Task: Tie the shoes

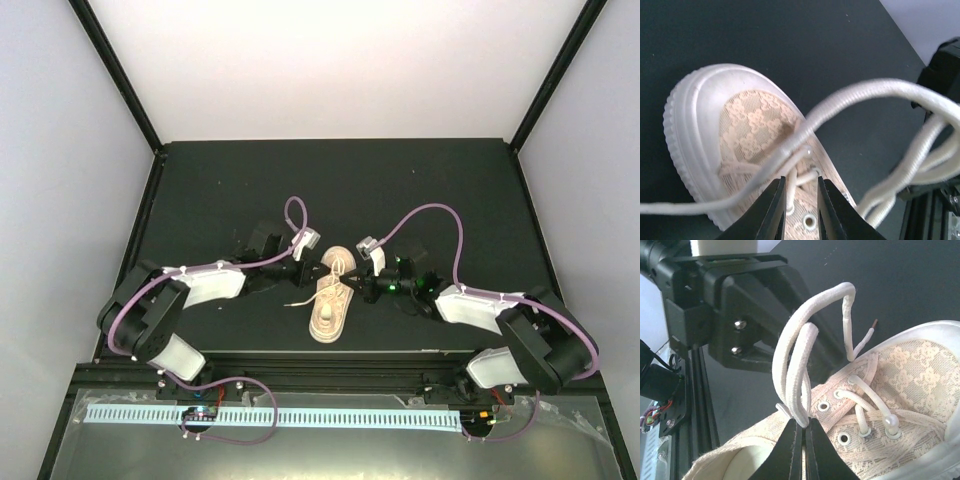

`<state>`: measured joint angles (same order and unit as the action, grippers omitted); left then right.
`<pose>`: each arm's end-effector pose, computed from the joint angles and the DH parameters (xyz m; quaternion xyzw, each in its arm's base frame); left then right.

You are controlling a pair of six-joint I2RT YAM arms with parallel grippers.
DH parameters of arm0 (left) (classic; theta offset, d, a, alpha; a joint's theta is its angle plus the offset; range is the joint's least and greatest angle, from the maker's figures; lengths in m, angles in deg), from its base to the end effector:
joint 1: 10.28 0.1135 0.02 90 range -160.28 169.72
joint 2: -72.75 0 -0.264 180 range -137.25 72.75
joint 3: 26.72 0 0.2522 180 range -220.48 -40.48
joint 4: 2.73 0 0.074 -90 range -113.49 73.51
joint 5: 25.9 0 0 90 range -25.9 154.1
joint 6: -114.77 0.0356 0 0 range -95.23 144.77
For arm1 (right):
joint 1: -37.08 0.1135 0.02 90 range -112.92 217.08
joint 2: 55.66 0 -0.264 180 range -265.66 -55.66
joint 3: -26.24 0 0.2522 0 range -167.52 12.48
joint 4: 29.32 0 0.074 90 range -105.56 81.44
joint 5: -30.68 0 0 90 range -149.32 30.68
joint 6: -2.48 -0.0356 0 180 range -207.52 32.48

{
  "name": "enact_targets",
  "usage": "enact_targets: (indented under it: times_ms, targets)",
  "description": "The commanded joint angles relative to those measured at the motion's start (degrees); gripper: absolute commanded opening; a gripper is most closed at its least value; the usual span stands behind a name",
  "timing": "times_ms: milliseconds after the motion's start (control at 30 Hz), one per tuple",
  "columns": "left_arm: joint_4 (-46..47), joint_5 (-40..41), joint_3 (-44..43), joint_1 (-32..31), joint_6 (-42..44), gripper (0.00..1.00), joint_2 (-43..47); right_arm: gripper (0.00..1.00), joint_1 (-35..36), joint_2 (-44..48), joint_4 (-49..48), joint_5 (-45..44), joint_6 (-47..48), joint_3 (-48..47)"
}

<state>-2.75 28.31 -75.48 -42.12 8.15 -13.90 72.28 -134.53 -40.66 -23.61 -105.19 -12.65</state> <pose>0.2309 -0.1679 0.1590 0.2470 0.8296 -0.4232 0.2677 0.1944 0.1626 0.1612 -0.2794 0.7852 0.4523 0.3175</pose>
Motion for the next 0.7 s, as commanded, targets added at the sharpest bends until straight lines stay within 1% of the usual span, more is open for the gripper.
enact_targets:
  times_ms: [0, 100, 233, 333, 500, 667]
  targets:
    - [0.58, -0.94, -4.64, 0.36, 1.02, 0.18, -3.81, 0.02, -0.40, 1.08, -1.53, -0.52, 0.66, 0.23]
    - [3.07, -3.35, -5.35, 0.28, 0.86, 0.18, -5.71, 0.02, -0.39, 1.47, -1.61, -1.06, 0.62, 0.40]
    - [4.03, -5.83, -7.02, 0.33, 1.21, 0.18, -8.41, 0.02, -0.40, 1.96, -1.53, -1.37, 0.69, 0.68]
    - [6.50, -10.00, -7.74, 0.28, 1.10, 0.19, -10.26, 0.02, -0.44, 2.41, -1.34, -2.30, 0.56, 0.94]
    - [7.68, -12.64, -7.08, 0.29, 1.72, 0.19, -9.93, 0.02, -0.40, 3.34, -1.24, -5.61, -0.05, 1.94]
    - [8.25, -14.04, -5.33, 0.34, 1.71, 0.20, -9.19, 0.02, -0.40, 3.46, -1.70, -6.58, -0.61, 2.27]
